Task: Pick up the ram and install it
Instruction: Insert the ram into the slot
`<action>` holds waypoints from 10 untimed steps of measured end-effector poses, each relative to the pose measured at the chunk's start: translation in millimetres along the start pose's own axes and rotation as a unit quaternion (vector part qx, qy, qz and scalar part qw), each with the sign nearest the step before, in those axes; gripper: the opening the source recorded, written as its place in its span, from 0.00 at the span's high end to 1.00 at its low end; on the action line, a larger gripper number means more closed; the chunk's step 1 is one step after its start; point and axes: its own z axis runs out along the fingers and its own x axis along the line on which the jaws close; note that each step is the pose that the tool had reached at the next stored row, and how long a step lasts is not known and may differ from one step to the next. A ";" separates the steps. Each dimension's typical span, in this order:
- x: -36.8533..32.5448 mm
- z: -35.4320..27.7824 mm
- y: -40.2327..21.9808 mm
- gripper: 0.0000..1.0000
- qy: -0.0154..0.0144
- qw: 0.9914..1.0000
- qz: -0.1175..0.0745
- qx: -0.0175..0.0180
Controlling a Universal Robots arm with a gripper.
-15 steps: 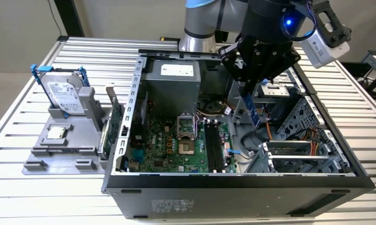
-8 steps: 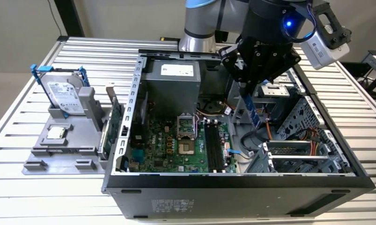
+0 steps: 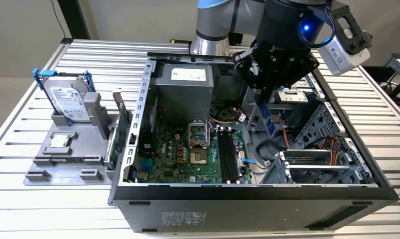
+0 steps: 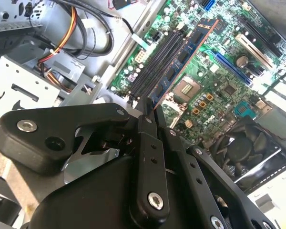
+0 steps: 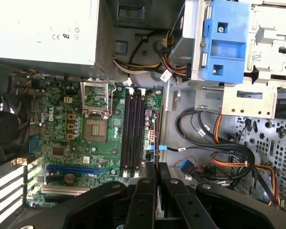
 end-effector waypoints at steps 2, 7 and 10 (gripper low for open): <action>0.0 1.3 0.0 1.00 0.000 1.000 0.000 0.000; -0.1 4.3 -0.1 1.00 0.000 1.000 0.000 0.000; -0.1 5.5 0.0 1.00 0.000 1.000 0.000 0.000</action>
